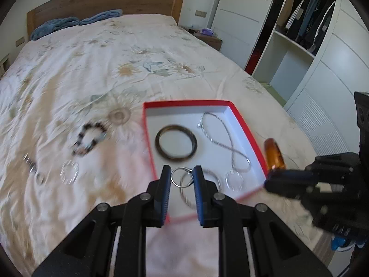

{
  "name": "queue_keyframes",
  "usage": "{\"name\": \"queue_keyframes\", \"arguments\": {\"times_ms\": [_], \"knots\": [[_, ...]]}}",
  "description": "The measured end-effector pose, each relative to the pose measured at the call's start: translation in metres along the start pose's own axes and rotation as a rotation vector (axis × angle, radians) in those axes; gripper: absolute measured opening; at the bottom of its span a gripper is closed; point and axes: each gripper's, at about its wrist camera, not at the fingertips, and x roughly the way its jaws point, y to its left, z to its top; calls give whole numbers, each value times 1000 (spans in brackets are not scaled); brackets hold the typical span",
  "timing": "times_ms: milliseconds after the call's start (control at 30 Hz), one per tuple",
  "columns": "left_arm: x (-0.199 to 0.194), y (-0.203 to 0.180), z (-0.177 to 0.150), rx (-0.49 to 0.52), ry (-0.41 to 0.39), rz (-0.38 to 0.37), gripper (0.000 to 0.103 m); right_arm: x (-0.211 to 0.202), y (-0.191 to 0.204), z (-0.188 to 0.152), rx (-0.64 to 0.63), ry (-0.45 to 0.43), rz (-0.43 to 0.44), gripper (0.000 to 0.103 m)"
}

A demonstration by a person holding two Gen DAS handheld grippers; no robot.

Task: Organize jewelry
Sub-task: 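Lower the amber bangle into the box and open the right gripper while the left lowers the ring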

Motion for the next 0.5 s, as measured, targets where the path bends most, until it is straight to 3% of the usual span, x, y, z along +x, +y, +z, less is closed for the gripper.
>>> {"name": "queue_keyframes", "arguments": {"times_ms": [300,500], "knots": [[90,-6,30,62,88,47,18,82,-51,29,-45,121,29,9],[118,-8,31,85,123,62,18,109,-67,26,-82,177,49,9]]}}
